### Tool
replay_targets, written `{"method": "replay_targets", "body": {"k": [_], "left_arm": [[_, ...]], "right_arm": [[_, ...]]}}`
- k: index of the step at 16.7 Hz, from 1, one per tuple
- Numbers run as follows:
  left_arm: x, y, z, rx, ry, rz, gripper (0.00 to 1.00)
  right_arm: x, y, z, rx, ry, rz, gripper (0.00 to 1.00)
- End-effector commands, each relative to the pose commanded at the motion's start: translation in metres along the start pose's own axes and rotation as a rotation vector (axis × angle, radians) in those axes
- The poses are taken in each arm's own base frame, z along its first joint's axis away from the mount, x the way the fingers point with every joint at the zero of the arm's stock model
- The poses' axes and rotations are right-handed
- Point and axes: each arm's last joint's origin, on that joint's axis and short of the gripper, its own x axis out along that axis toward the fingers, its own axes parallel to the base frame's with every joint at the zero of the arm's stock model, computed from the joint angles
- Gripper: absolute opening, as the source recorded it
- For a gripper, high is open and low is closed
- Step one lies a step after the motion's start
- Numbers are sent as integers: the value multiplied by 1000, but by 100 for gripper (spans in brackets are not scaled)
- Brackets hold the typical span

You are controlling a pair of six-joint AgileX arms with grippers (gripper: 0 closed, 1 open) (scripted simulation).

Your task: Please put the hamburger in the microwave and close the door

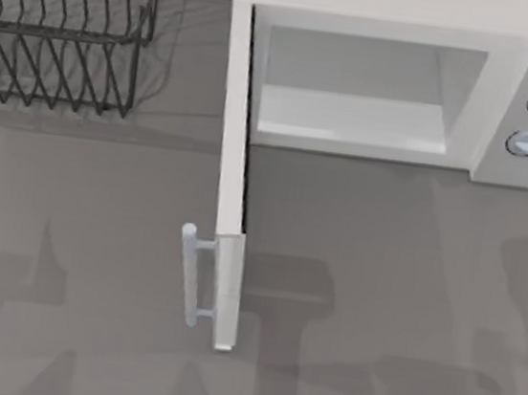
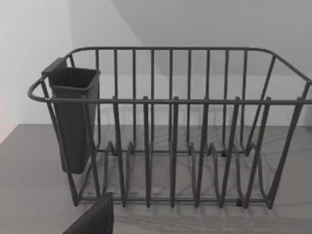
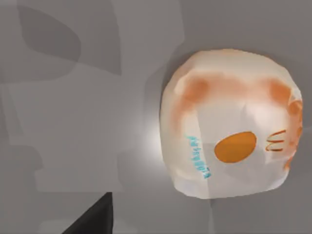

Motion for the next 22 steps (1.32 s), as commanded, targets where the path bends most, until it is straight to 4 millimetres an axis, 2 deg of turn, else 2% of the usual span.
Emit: {"method": "replay_targets", "body": {"k": [3, 11, 16, 22], "left_arm": [[0, 0, 0, 0, 0, 0, 100], [0, 0, 0, 0, 0, 0, 100], [0, 0, 0, 0, 0, 0, 100], [0, 0, 0, 0, 0, 0, 100]], "right_arm": [[9, 1, 1, -2, 7, -2, 100], [75, 1, 2, -3, -2, 0, 100], [80, 1, 0, -3, 3, -1, 100], [80, 1, 0, -3, 3, -1, 55]]}}
